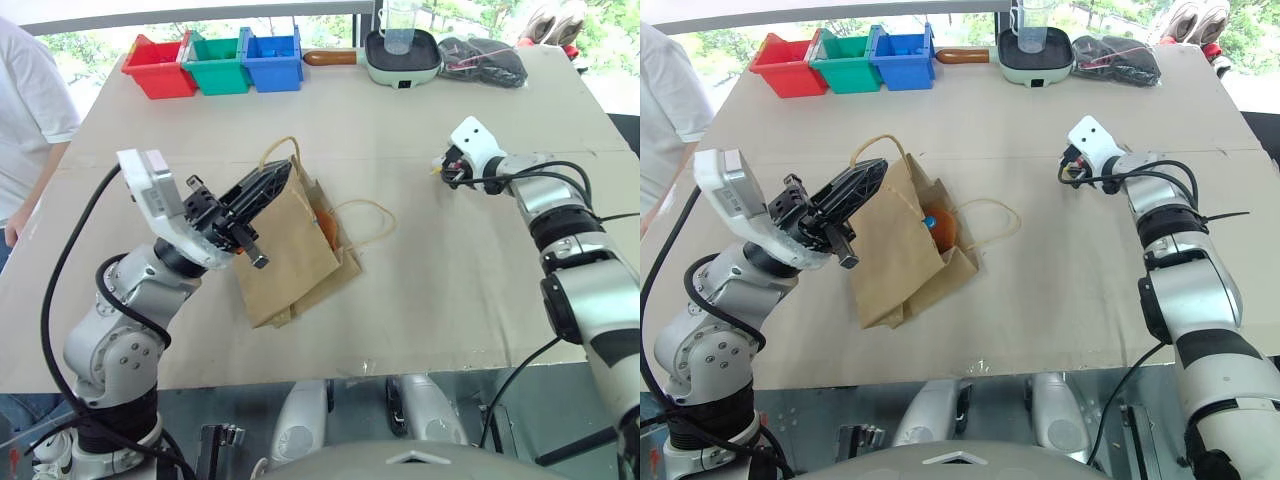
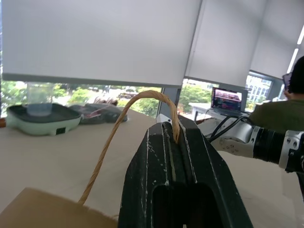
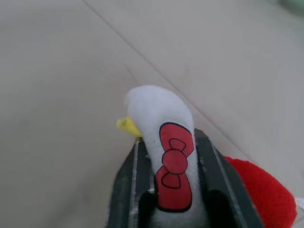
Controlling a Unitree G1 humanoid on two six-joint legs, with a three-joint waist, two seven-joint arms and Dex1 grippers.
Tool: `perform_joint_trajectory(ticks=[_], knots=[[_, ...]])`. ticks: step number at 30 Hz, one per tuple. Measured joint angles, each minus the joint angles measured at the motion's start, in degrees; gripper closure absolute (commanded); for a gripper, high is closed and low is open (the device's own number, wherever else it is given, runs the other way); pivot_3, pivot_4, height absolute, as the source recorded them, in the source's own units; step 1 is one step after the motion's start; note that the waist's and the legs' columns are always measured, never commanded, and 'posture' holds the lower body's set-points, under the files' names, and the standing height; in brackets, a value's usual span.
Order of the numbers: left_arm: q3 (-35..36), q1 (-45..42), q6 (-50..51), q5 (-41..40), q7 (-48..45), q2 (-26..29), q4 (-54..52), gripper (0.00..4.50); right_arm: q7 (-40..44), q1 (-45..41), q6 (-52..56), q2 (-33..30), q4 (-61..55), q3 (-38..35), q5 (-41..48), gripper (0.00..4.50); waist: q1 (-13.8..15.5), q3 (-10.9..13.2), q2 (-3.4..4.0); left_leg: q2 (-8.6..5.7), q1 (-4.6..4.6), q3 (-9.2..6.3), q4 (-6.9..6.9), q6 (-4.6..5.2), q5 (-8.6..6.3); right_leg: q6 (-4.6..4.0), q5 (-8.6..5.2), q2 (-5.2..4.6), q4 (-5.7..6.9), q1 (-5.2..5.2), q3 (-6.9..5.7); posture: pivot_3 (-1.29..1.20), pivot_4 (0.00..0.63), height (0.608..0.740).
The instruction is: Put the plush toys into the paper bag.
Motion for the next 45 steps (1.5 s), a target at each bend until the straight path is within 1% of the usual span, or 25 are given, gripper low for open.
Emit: perform_joint_trajectory(ticks=[3,4,5,6,8,10,13,17,18,19,22,24,27,29,32,35,37,38,39,41,43,45], knots=[[-0.6,-1.3,-0.4,-0.4,-1.5,-0.2,0.6,4.50,3.6,2.8,-1.9,-0.6,-8.8,-1.2,3.2,4.47,-0.3,0.0,0.02,-0.01,0.08,0.01,-0.02,0.01,0.00,0.00,0.00,0.03,0.07,0.00,0.12,0.00,0.150,0.740],[-1.2,-2.6,-0.3,-1.4,-2.9,-0.2,1.5,4.50,6.1,6.1,-1.6,-1.6,-20.3,-2.3,6.1,4.47,-0.2,0.0,0.04,0.07,0.05,-0.02,0.00,0.01,0.00,0.00,0.00,0.06,0.11,-0.01,0.02,0.00,0.150,0.740],[-1.9,-4.2,0.2,-2.4,-4.0,-0.3,3.0,4.50,7.9,8.6,-1.2,-2.7,-29.1,-1.5,6.8,4.47,0.0,0.0,0.07,0.09,0.02,-0.08,0.00,0.01,0.00,0.01,-0.01,0.07,0.11,-0.01,-0.06,0.00,0.150,0.740],[-2.1,-5.3,0.5,-3.0,-4.7,-0.3,4.3,4.50,9.2,9.4,-1.0,-2.7,-34.6,-0.3,7.1,4.47,0.0,0.0,0.07,0.10,0.02,-0.12,0.00,0.01,0.00,0.01,-0.01,0.07,0.10,-0.01,-0.10,0.00,0.150,0.740],[-4.1,-8.8,1.1,-3.6,-6.8,-0.9,7.0,4.50,12.1,9.5,-1.4,-1.0,-45.3,4.7,7.0,4.47,-0.3,0.0,0.02,0.07,0.12,-0.15,0.01,0.01,0.00,0.01,-0.01,0.10,0.11,0.03,-0.07,0.00,0.150,0.740],[-4.7,-10.2,1.6,-4.1,-8.5,-1.1,8.8,4.50,13.8,9.5,-2.1,0.3,-47.4,8.9,5.5,4.47,-0.2,0.0,0.02,0.07,0.12,-0.16,0.02,0.00,0.00,0.01,-0.01,0.07,0.11,0.04,-0.09,0.00,0.150,0.740],[-5.4,-12.6,1.8,-4.0,-10.2,-1.4,11.7,4.50,17.1,9.5,-5.1,2.3,-47.5,14.9,3.2,4.47,0.0,0.0,0.02,0.03,0.07,-0.16,0.08,0.00,0.00,0.01,-0.01,0.05,0.09,0.05,-0.15,0.00,0.150,0.740],[-7.1,-14.6,1.5,-2.0,-12.1,-2.3,14.0,4.50,21.7,9.1,-7.9,4.8,-47.9,19.7,2.7,4.47,0.1,0.0,0.01,0.02,0.05,-0.41,0.09,-0.04,0.02,0.01,-0.01,0.01,0.08,0.04,-0.14,0.00,0.150,0.740],[-7.3,-15.0,1.2,-1.1,-12.1,-2.6,14.6,4.50,23.0,8.9,-9.3,5.2,-47.9,21.0,2.5,3.59,0.1,0.0,0.01,0.02,0.05,-0.49,0.09,-0.08,0.05,0.01,-0.01,0.02,0.08,0.04,-0.16,0.00,0.150,0.740],[-7.4,-15.2,1.0,-0.9,-12.1,-2.9,14.9,4.50,23.4,8.8,-10.3,5.3,-47.8,21.6,2.2,3.37,0.1,0.0,0.01,0.02,0.05,-0.50,0.08,-0.09,0.05,0.01,-0.01,0.01,0.09,0.04,-0.17,0.00,0.150,0.740],[-7.8,-15.2,0.7,0.0,-12.0,-3.5,14.9,4.50,26.0,8.7,-11.7,5.4,-46.6,22.7,2.0,1.94,0.1,0.0,0.01,0.03,0.05,-0.53,0.09,-0.10,0.05,0.01,-0.01,0.00,0.09,0.05,-0.19,0.00,0.150,0.740],[-7.3,-13.7,0.6,-0.1,-12.0,-3.4,13.4,4.50,25.3,9.3,-11.7,5.5,-46.5,22.4,2.0,1.36,0.0,0.0,0.01,0.05,0.05,-0.54,0.08,-0.10,0.06,0.01,-0.01,-0.02,0.09,0.05,-0.19,0.00,0.150,0.740],[-5.6,-10.4,0.5,-0.8,-12.1,-2.9,11.5,4.50,24.1,11.7,-8.9,3.8,-47.6,20.4,2.5,1.36,0.0,0.0,0.02,0.08,0.05,-0.55,0.07,-0.20,0.11,0.00,-0.01,-0.03,0.08,0.04,-0.20,0.00,0.150,0.740],[-3.2,-7.8,0.5,-2.5,-12.4,-1.9,10.0,4.50,22.7,14.7,-5.6,0.7,-50.0,17.2,2.9,1.36,0.3,0.0,0.02,0.08,0.03,-0.56,0.07,-0.12,0.07,0.00,-0.01,-0.07,0.07,0.04,-0.20,0.00,0.150,0.740],[-0.4,-6.0,0.5,-4.3,-12.8,-0.9,8.9,4.50,21.4,18.4,0.3,-2.0,-53.7,12.7,5.3,1.36,0.4,0.0,0.02,0.07,0.03,-0.54,0.07,-0.02,0.01,0.00,-0.01,-0.08,0.07,0.06,-0.19,0.00,0.150,0.740],[0.3,-5.6,0.6,-5.9,-13.2,-0.4,7.9,4.50,18.6,21.2,10.7,-2.6,-59.3,8.5,9.7,1.36,0.4,0.0,0.02,0.06,0.04,-0.56,0.07,-0.01,0.01,0.00,-0.01,-0.06,0.09,0.06,-0.19,0.00,0.150,0.740],[1.1,-4.1,0.9,-6.9,-13.2,0.6,7.0,4.50,15.6,24.6,19.4,-4.1,-63.8,3.4,13.5,1.36,0.5,0.0,0.01,0.07,0.04,-0.56,0.07,0.00,0.00,0.00,-0.01,-0.07,0.08,0.07,-0.19,0.00,0.150,0.740],[2.2,-3.4,0.9,-7.3,-13.1,0.8,6.9,4.50,14.1,26.3,22.4,-5.4,-64.8,0.6,14.7,1.36,0.6,0.0,0.01,0.05,0.03,-0.54,0.07,0.00,0.00,0.00,-0.01,-0.08,0.06,0.07,-0.18,0.00,0.150,0.740],[2.4,-3.4,0.9,-7.5,-13.1,0.8,6.9,4.50,13.6,27.3,23.3,-6.0,-65.4,-0.5,15.2,1.36,0.7,0.0,0.01,0.03,0.03,-0.53,0.07,0.00,0.00,0.00,-0.01,-0.08,0.05,0.07,-0.17,0.00,0.150,0.740],[2.3,-3.3,0.9,-7.9,-12.8,0.7,6.6,4.50,13.2,28.2,24.1,-6.3,-67.0,-0.7,15.9,1.36,0.7,0.0,0.02,0.02,0.06,-0.46,0.07,0.01,-0.01,0.00,-0.01,-0.02,0.07,0.07,-0.13,0.00,0.150,0.740],[1.5,-3.3,0.9,-7.9,-12.4,0.1,6.3,4.50,13.2,27.8,24.0,-5.1,-68.8,0.3,16.6,1.36,0.3,0.0,0.02,0.02,0.10,-0.46,0.06,0.01,-0.01,0.00,-0.01,0.05,0.09,0.07,-0.13,0.00,0.150,0.740],[-0.2,-3.2,0.8,-7.4,-12.5,-0.5,6.1,4.50,13.1,25.7,23.2,-3.0,-69.2,2.8,16.6,1.36,-0.1,0.0,0.02,0.03,0.11,-0.46,0.04,0.01,0.00,0.00,-0.01,0.07,0.09,0.07,-0.13,0.00,0.150,0.740]])
